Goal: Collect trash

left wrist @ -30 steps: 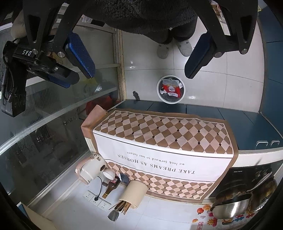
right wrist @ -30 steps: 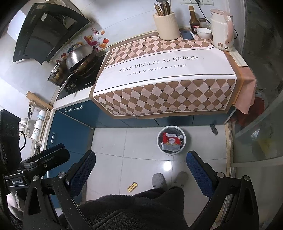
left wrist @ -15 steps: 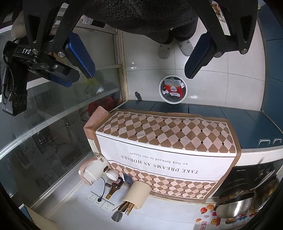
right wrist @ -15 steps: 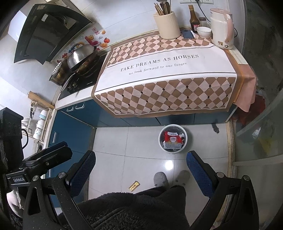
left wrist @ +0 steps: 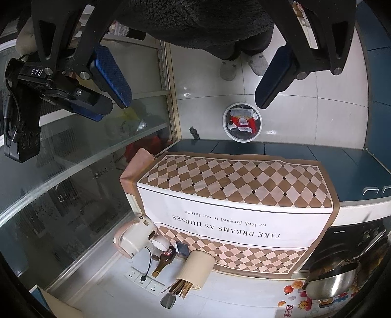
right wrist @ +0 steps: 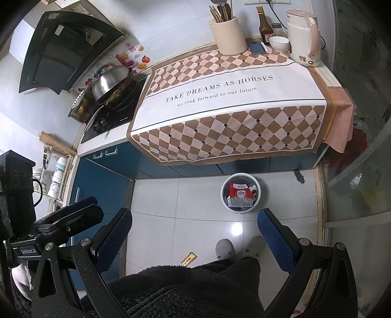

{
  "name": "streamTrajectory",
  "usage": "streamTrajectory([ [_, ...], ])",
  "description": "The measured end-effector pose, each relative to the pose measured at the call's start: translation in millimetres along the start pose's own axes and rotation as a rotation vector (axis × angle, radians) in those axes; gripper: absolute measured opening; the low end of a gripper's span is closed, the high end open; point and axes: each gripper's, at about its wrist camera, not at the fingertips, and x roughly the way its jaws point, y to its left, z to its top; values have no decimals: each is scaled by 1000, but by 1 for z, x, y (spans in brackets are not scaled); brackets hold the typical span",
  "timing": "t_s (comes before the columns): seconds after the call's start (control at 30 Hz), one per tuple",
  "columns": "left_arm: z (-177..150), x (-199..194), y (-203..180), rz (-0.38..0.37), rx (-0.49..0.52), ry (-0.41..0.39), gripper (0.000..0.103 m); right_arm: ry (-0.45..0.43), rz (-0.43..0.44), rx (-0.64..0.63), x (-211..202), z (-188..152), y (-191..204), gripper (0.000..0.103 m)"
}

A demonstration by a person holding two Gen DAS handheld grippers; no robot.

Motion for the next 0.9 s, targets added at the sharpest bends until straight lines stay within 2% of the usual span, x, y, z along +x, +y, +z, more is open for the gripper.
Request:
streamTrajectory([
  [0.9, 8, 7, 1, -1, -19, -2, 103, 5, 1, 6, 9, 13, 10, 103],
])
